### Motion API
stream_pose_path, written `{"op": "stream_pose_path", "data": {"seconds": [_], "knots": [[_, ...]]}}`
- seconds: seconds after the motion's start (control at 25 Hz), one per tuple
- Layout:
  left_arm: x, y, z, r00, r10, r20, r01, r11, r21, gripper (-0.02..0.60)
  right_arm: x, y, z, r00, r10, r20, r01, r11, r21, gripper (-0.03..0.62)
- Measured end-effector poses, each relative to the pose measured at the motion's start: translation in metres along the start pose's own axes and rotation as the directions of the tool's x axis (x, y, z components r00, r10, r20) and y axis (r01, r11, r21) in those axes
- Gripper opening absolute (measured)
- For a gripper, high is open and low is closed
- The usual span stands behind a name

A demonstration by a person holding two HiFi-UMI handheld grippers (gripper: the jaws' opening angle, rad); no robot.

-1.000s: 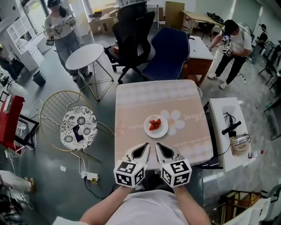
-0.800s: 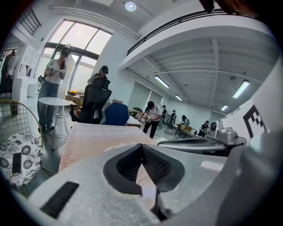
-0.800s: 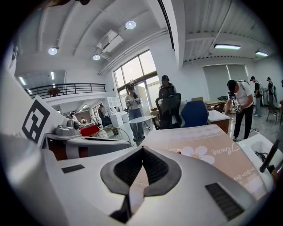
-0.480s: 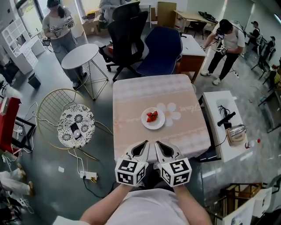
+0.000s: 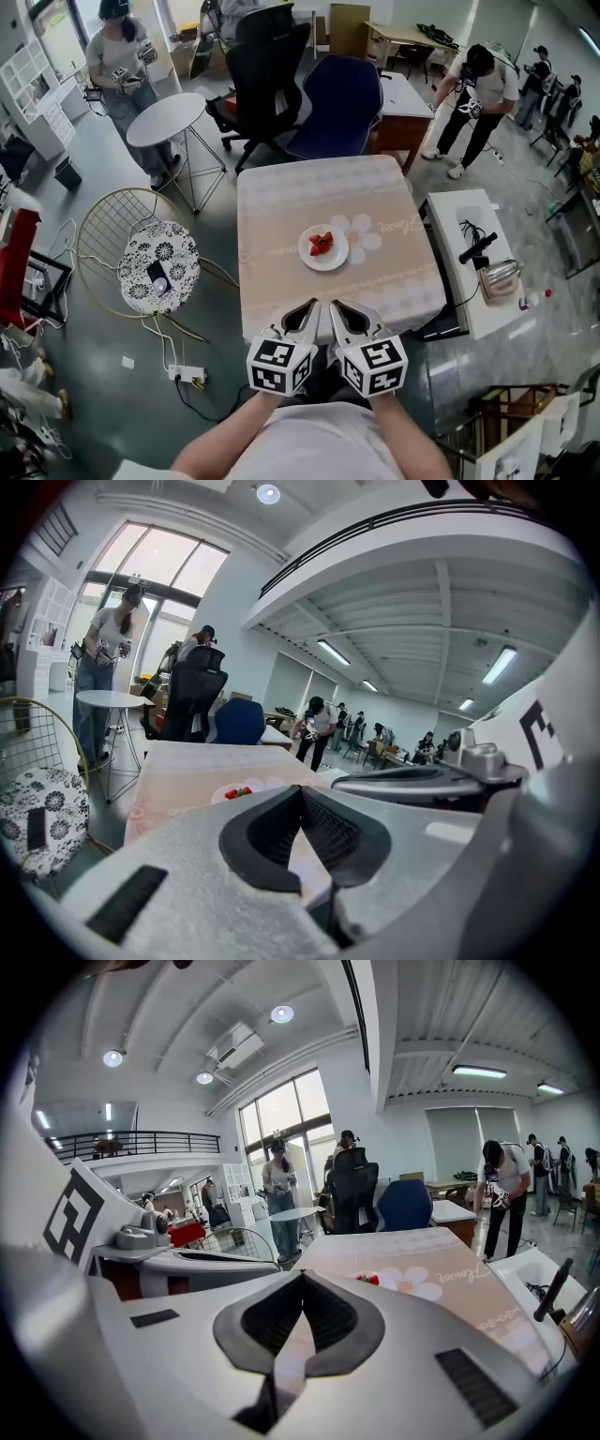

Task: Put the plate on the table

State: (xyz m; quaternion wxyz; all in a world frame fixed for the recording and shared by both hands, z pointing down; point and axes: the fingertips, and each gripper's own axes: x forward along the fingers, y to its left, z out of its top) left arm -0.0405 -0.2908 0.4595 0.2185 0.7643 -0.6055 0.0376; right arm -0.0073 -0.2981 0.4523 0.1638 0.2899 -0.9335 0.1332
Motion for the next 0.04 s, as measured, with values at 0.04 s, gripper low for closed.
{"op": "stream_pose_path", "data": {"seconds": [0.04], "knots": [[-0.001,-0.0004,-0.0003,1.0,-0.002,-0.001,0.002,1.0,-0.001,0.005,-0.0003,0.001,-0.0005,1.0,-0.001,-0.001,0.001,1.0,0.001,0.003]]}}
